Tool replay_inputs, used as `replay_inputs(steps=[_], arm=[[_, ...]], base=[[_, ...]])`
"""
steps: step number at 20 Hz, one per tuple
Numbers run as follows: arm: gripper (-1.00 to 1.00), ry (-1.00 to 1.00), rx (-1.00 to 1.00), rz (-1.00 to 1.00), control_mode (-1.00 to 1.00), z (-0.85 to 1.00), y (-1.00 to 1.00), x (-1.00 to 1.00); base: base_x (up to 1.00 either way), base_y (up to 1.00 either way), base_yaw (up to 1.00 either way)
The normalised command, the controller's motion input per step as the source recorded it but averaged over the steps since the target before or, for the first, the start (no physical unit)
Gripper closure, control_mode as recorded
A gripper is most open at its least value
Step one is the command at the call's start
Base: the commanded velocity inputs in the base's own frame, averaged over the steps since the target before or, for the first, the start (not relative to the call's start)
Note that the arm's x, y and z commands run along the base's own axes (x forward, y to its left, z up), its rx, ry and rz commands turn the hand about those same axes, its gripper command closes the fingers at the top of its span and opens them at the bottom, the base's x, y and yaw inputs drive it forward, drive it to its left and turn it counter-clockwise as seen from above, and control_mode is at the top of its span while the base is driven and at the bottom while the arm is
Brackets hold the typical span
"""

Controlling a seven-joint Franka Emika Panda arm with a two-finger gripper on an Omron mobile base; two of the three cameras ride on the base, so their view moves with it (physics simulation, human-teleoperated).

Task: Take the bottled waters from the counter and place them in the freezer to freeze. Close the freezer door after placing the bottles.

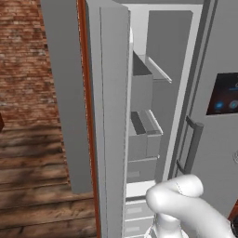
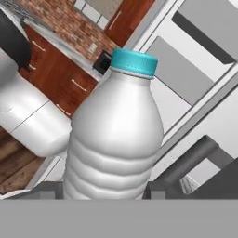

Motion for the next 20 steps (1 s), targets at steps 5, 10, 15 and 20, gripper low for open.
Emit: replay_inputs(steps=[5,10,15,20], arm=[[1.00,-0.35,0.00,-0.35,-1.00,0.22,1.00,-0.87],[1.00,-0.27,0.06,-0.55,-1.00,0.22,1.00,-0.01],[1.00,-0.24,0.12,-0.52,-1.00,0.45,0.95,0.12],[1.00,0.04,0.22,-0.31,-1.00,1.00,0.29,0.25]], base=[[0.00,0.00,0.00],[0.00,0.00,0.00],[0.00,0.00,0.00],[0.00,0.00,0.00]])
